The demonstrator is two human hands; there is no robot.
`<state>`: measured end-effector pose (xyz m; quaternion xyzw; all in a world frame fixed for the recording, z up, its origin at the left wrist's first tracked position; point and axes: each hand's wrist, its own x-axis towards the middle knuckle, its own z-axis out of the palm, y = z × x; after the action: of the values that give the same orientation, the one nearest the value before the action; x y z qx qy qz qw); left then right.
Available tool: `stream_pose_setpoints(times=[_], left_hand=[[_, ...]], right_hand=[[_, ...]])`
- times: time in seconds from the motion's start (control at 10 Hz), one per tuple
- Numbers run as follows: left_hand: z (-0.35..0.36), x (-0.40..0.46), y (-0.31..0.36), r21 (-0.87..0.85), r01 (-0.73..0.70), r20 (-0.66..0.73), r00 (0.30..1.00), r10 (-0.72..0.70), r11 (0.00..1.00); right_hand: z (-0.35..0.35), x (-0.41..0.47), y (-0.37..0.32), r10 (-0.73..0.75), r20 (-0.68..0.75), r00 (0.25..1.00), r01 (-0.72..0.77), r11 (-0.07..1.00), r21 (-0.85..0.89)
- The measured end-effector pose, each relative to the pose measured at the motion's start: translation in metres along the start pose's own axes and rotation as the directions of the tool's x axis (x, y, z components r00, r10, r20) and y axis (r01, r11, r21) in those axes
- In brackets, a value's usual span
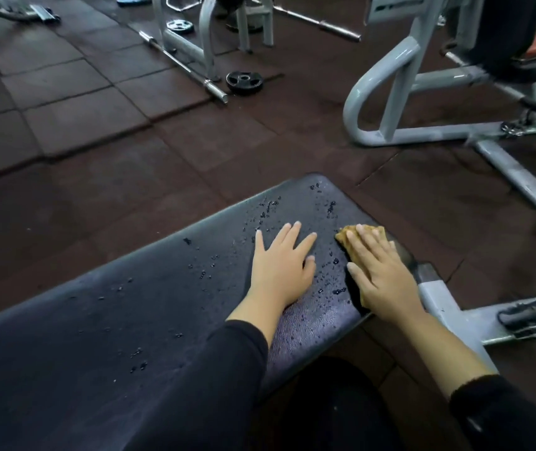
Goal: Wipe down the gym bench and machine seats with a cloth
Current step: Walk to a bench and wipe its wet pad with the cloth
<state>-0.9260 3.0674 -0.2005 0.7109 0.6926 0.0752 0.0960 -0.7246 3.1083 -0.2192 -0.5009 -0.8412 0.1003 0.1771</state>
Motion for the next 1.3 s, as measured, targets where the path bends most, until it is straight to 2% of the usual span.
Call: stream_pose_setpoints(times=[0.2,0.3,0.4,0.5,0.6,0.8,0.9,1.0,1.1,1.3], left_hand=[[0.024,0.010,-0.010,0.020,-0.033,-0.106,0.994,0.035,0.999],[0.023,0.010,-0.010,0.017,-0.025,-0.107,0.994,0.027,1.000],[0.021,0.009,-0.008,0.001,-0.013,-0.097,0.995,0.013,1.000],[0.020,0.012,-0.010,-0.007,-0.014,-0.088,0.996,0.014,1.000],[0.022,0.015,-0.011,-0.005,-0.013,-0.104,0.994,0.012,1.000],[0.021,0.015,-0.011,-0.022,-0.007,-0.115,0.993,0.004,1.000],[0.021,0.014,-0.011,-0.035,-0.013,-0.121,0.993,0.008,0.999],[0.022,0.016,-0.012,-0.034,-0.017,-0.131,0.991,0.012,0.999],[0.023,0.016,-0.012,-0.030,-0.021,-0.131,0.991,0.017,0.999],[0.023,0.017,-0.012,-0.017,-0.018,-0.136,0.991,0.016,1.000]], right_hand=[[0.001,0.002,-0.006,-0.032,-0.068,0.997,0.032,0.999,0.000],[-0.002,0.003,-0.011,0.081,0.041,0.996,-0.081,0.997,-0.003],[0.000,0.000,-0.016,0.088,0.076,0.993,-0.084,0.994,-0.065],[0.006,0.000,-0.017,0.006,0.033,0.999,-0.002,0.992,-0.123],[0.008,0.007,-0.014,0.000,0.053,0.999,0.007,0.991,-0.133],[-0.002,0.053,0.006,0.071,0.129,0.989,-0.054,0.989,-0.136],[-0.014,0.061,0.036,0.200,0.104,0.974,-0.205,0.978,0.034],[-0.015,0.033,0.045,0.281,0.018,0.959,-0.281,0.950,0.137],[-0.001,-0.002,0.023,0.234,-0.059,0.970,-0.232,0.972,0.045],[0.010,0.005,-0.014,0.084,-0.029,0.996,-0.087,0.981,-0.175]])
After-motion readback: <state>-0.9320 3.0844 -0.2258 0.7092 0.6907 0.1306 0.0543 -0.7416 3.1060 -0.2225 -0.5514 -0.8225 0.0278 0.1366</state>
